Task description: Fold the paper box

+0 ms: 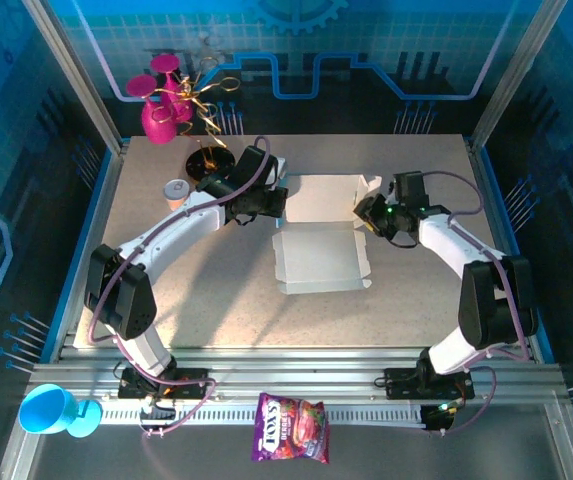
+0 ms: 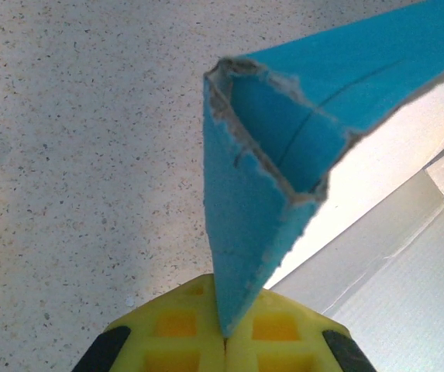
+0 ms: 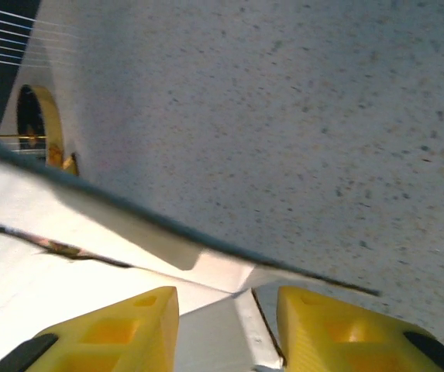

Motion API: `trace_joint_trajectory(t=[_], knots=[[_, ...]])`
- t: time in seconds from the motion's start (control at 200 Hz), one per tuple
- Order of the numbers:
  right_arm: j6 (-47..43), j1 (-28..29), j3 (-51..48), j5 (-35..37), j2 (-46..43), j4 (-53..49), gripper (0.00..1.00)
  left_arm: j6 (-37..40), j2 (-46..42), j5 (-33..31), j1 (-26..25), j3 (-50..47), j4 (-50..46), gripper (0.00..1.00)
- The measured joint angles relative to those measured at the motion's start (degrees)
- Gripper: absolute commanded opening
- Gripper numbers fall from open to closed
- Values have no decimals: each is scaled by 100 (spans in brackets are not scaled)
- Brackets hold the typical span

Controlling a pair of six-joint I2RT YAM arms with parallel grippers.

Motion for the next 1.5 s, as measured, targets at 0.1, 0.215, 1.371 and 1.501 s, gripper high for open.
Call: trace_joint_trajectory(t=[0.1,0.215,1.371,1.501], knots=[[87,68,87,-66,0,72,38,-2,24,0,0,22,-4,0],[170,129,94,-114,7,85,38,-2,101,0,0,98,2,0],[-330,-483,741,-1023,-612,411,52,-122,258,911,540,402,2,0],[-323,-1257,929,-1408,-957,1025,46,-103,348,1475,756,520,4,0]])
